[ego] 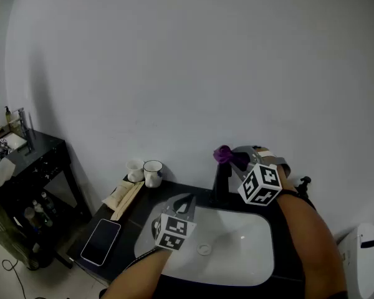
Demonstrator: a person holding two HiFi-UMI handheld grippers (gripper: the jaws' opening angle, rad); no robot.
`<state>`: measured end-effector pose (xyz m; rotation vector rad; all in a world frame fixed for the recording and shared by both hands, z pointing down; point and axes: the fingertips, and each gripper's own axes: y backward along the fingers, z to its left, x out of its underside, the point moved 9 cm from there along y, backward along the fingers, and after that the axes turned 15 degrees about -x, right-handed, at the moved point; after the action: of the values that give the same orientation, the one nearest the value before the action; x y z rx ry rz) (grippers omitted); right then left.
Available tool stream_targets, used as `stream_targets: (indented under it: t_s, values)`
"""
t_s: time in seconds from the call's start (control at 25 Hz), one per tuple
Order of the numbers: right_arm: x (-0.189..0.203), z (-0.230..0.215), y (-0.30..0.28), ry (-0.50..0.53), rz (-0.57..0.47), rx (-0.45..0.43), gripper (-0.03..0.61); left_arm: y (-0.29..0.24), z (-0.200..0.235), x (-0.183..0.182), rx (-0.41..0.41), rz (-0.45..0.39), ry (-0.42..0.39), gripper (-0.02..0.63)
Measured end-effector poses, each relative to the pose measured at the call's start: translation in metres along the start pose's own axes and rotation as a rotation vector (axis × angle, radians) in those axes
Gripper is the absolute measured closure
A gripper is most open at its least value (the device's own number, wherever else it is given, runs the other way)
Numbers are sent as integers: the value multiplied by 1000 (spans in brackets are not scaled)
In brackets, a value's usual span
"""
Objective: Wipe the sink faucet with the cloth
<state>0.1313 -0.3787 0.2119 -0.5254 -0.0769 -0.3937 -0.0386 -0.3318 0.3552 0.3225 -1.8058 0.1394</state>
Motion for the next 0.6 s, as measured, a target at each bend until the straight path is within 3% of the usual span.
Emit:
stream_targets:
  t_s: [0.32, 0.6]
  values:
    - [-9, 4, -9, 31, 25, -93, 512, 0, 0, -1, 10, -12, 28, 597]
    - [-26, 22, 13, 120, 36, -113, 512, -4, 5, -4, 6, -20, 21, 597]
